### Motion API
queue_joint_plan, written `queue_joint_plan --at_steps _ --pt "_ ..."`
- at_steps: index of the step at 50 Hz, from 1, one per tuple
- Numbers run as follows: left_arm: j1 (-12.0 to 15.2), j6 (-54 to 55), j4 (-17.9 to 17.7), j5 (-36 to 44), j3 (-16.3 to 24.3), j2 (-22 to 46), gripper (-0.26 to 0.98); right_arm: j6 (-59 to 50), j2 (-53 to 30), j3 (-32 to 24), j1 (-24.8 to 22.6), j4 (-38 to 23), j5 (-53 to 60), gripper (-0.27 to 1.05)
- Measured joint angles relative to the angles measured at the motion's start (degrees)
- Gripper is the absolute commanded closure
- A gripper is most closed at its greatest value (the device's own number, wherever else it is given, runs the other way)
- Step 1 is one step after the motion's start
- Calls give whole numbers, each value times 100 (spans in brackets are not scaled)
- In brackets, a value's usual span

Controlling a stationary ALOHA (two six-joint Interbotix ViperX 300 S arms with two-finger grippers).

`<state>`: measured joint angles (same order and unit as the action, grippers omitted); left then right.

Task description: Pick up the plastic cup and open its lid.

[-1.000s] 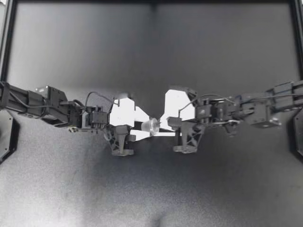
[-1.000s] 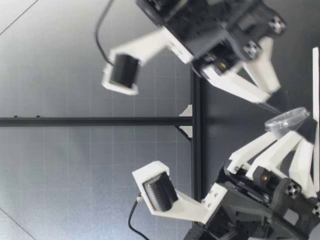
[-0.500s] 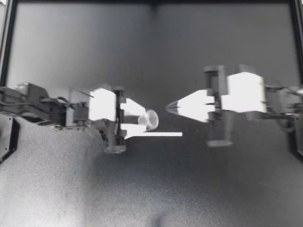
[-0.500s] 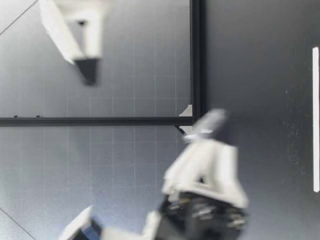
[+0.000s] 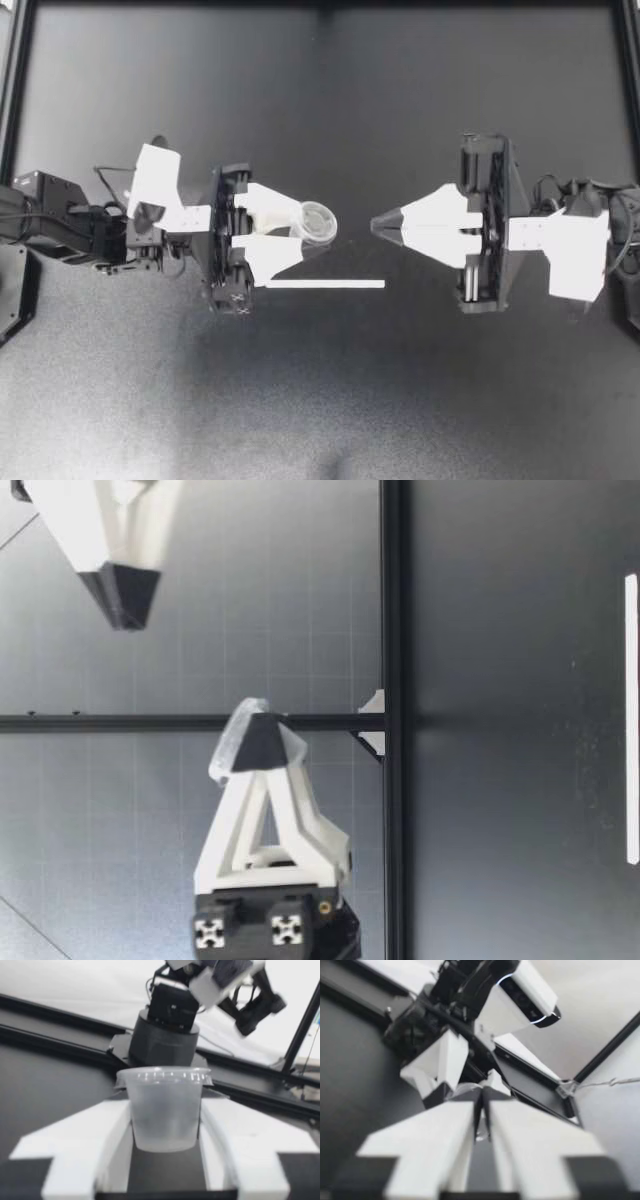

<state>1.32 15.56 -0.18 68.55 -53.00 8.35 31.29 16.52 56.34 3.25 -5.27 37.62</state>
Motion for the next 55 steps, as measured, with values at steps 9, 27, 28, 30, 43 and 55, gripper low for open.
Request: queue_joint_plan --at_steps 9,27,28,30,43,55 --pt "0 176 -9 62 35 0 56 940 -220 -9 -9 -9 -9 30" --pt "0 281 9 62 44 0 56 3006 -896 -272 -53 431 193 30" --pt "0 281 9 70 44 -9 56 3041 -923 -281 -53 457 211 30" --pt "0 281 9 70 44 -9 56 3129 -967 -308 -53 536 246 30" --pt "0 290 26 62 44 0 56 3270 -1099 -360 -53 861 316 30" --pt "0 290 53 62 44 -9 57 3287 -1116 -378 -53 1002 325 30"
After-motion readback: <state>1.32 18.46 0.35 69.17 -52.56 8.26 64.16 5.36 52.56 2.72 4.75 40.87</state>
